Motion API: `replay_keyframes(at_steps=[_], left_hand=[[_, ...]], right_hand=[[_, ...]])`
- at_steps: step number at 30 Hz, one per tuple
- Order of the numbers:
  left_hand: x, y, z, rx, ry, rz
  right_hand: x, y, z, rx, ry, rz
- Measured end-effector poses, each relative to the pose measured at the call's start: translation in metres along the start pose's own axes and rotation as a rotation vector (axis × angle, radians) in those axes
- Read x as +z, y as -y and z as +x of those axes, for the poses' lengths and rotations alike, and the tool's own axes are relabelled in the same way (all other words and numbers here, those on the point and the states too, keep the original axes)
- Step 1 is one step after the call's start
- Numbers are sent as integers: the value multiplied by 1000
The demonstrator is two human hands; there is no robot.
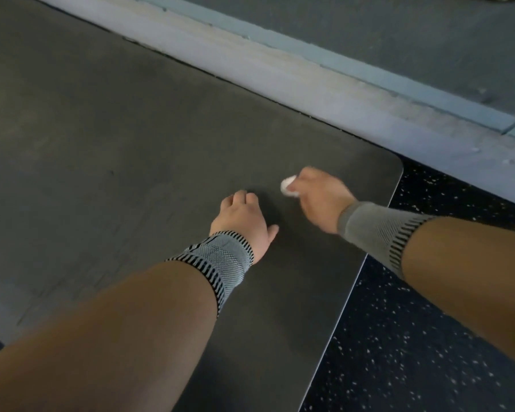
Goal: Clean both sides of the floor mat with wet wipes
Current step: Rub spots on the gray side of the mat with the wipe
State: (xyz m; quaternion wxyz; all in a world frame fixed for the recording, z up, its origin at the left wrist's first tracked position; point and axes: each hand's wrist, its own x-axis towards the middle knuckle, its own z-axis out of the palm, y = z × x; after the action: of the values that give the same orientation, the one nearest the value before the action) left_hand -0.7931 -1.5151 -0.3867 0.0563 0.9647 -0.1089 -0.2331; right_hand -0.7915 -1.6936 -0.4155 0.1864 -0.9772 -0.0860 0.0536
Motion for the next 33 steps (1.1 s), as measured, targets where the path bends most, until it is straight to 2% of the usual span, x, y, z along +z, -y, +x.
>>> replay_keyframes(at_steps=[1,3,5,7,8,9,13,14,18,19,21,24,25,28,29,33], left_hand=[[-1,0,2,3,-16,22],[-4,-1,6,-3,6,82],[-9,-7,12,-37,69,120],[-13,-14,16,-83,123,116],[-15,-17,17,-92,138,119],[-15,-19,17,-92,145,130],[-17,-21,20,-57,133,106],[-18,-21,20,-49,152,109],[-20,-22,25,-18,215,166],[-20,-22,25,-14,218,175],[-20,-21,25,-9,221,170],[-20,-21,24,-18,219,156],[-20,-22,24,-18,225,161],[-18,-22,23,-10,232,171],[-18,-21,23,-5,228,176],[-15,-20,24,12,216,197]], right_hand=[[3,7,-12,-141,51,22],[-2,2,-15,-245,125,-6],[-13,-22,8,-104,45,-55],[-24,-51,34,171,-61,-92],[-26,-56,40,280,-66,-124],[-26,-55,43,311,-62,-137],[-22,-35,28,28,-11,-88],[-28,-37,32,30,-5,-134],[-52,-58,59,366,-5,-298],[-53,-57,61,395,-3,-298],[-46,-55,59,346,-10,-243],[-42,-53,51,172,8,-186],[-45,-57,53,199,15,-210],[-55,-62,56,436,-1,-257],[-56,-56,51,442,-3,-253],[-39,-26,0,149,50,-18]])
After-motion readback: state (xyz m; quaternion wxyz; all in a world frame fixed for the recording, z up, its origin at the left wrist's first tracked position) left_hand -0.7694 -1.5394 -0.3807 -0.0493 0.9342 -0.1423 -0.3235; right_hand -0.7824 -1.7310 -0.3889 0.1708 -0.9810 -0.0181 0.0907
